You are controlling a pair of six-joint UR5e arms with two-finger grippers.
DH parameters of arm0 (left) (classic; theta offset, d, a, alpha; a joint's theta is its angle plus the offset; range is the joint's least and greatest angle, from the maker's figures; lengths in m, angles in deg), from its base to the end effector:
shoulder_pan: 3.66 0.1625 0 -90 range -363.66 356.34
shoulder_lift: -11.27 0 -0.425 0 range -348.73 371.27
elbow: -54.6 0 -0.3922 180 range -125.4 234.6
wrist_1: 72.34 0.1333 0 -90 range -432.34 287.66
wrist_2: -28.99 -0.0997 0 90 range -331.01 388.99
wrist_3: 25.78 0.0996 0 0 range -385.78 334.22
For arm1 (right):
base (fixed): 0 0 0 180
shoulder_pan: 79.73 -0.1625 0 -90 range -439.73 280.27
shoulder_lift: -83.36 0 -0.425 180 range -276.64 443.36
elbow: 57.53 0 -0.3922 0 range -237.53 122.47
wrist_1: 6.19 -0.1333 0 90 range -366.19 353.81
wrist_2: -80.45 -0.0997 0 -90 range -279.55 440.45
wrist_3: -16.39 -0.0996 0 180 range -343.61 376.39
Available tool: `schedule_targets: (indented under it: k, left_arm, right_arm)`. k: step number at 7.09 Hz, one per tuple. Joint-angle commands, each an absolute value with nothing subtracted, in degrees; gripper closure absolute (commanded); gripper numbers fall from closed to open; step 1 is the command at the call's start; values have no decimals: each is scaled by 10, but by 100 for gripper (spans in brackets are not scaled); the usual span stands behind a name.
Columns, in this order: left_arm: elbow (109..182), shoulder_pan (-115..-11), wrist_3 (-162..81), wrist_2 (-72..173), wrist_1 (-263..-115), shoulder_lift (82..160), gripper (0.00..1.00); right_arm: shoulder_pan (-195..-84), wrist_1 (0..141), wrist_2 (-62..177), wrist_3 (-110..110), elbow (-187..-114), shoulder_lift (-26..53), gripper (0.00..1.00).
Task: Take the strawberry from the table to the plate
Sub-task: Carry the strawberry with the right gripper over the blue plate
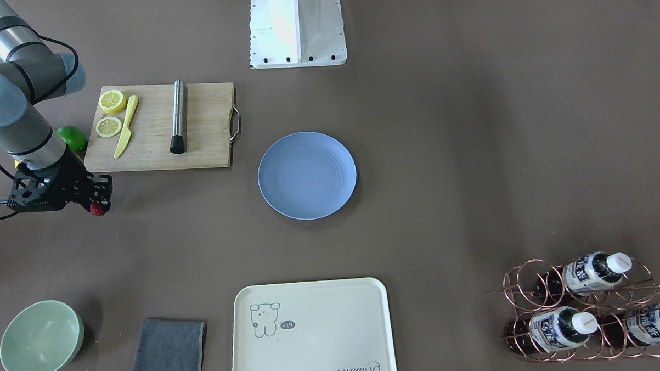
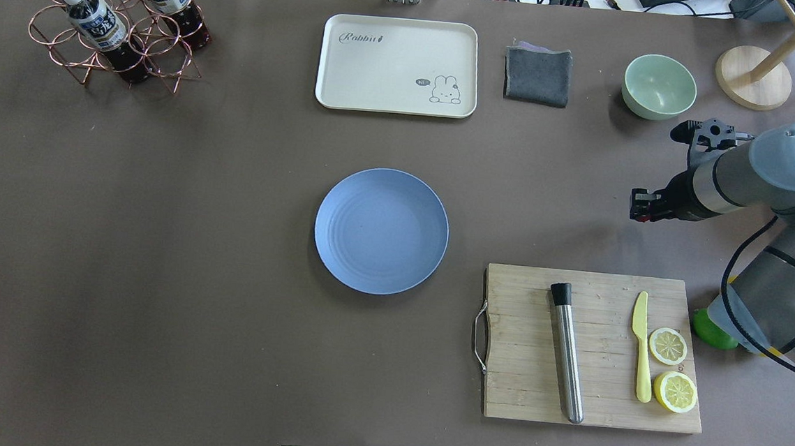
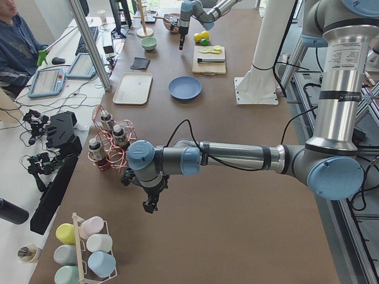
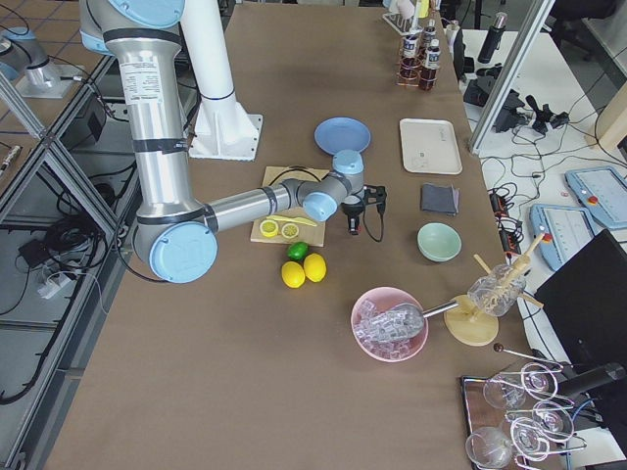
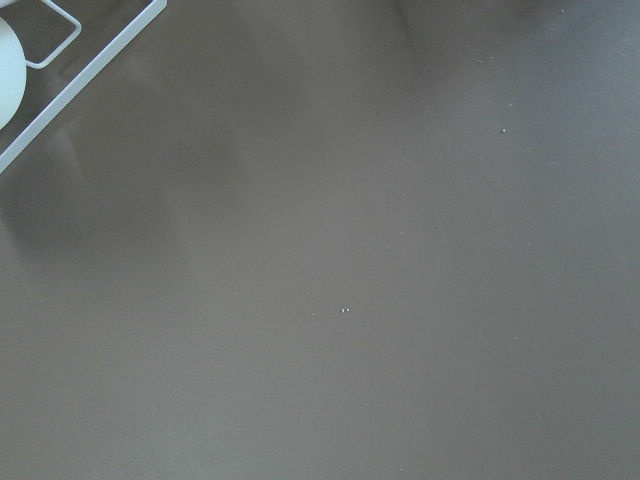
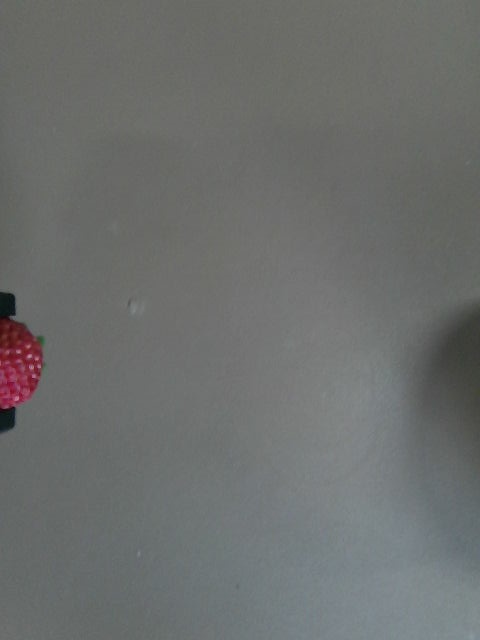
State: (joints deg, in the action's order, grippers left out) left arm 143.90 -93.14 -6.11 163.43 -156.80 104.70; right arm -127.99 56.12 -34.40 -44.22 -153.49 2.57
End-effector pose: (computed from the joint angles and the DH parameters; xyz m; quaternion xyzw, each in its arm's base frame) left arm -0.0589 -0.5138 0.6440 0.0405 0.3766 0.1531 0.9128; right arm -0.3186 -0.4945 0.4778 0.0677 -0.4035 0.0715 0.9097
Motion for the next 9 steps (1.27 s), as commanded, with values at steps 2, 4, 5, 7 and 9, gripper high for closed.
schedule_targets:
  k: [2,4,5,7,9]
  left_arm:
    - [1436,-931,-62,1632,-1567,1046,1]
    - [1434,-931,-62,1631,-1567,1045,1]
    - [1434,-931,-62,1632,-1567,1045,1]
    - [1434,-931,-62,1632,-1567,1045,1]
    - [1432,-931,-62,1632,-1566,1046,1]
  right_arm:
    - [-1233,662,-322,-635,-1541,154,100]
    - [-1161,737,-259,-764,-1536,249,100]
    - [-1121,764,-217,-794,-1526,289,100]
    - [-1080,773,-192,-819,-1451,367,100]
    - [-1058,770,-174,-820,-1398,408,100]
